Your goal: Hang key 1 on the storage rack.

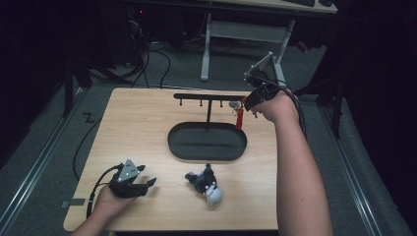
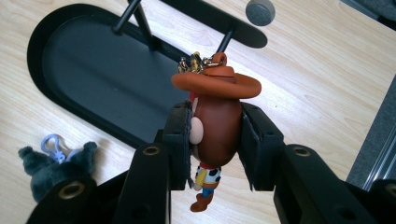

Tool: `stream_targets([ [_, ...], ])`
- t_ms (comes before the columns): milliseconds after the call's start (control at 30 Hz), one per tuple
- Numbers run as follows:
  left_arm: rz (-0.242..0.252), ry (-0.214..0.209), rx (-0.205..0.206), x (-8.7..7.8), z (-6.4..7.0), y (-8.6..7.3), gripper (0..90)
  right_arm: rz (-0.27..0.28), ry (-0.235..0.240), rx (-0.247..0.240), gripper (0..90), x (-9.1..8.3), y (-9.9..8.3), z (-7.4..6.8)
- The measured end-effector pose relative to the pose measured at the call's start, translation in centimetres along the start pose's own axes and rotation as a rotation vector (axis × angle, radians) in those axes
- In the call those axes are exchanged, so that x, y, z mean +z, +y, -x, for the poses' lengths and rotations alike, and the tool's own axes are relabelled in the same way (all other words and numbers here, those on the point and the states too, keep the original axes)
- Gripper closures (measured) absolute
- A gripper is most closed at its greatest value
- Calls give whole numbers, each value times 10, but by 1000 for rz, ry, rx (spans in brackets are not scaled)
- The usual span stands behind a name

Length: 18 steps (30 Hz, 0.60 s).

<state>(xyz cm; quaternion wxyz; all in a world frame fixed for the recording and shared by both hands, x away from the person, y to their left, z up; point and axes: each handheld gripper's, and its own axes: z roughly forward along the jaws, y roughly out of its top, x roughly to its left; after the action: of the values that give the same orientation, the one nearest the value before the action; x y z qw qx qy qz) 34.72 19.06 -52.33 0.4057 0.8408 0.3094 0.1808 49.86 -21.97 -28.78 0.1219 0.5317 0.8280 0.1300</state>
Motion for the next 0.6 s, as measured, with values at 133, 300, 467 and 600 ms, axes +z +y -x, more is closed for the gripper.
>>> stream_targets([
  [133, 1, -2, -4, 0, -1, 0, 357, 8, -1, 16, 664, 5, 1, 4],
  [300, 0, -4, -2, 0, -1, 0, 358, 4, -8, 45, 664, 16, -4, 9],
  [467, 0, -3, -2, 0, -1, 0, 359, 3, -5, 70, 664, 23, -12, 15],
  [600, -2, -2, 2, 0, 0, 0, 359, -1, 1, 82, 664, 30, -19, 18],
])
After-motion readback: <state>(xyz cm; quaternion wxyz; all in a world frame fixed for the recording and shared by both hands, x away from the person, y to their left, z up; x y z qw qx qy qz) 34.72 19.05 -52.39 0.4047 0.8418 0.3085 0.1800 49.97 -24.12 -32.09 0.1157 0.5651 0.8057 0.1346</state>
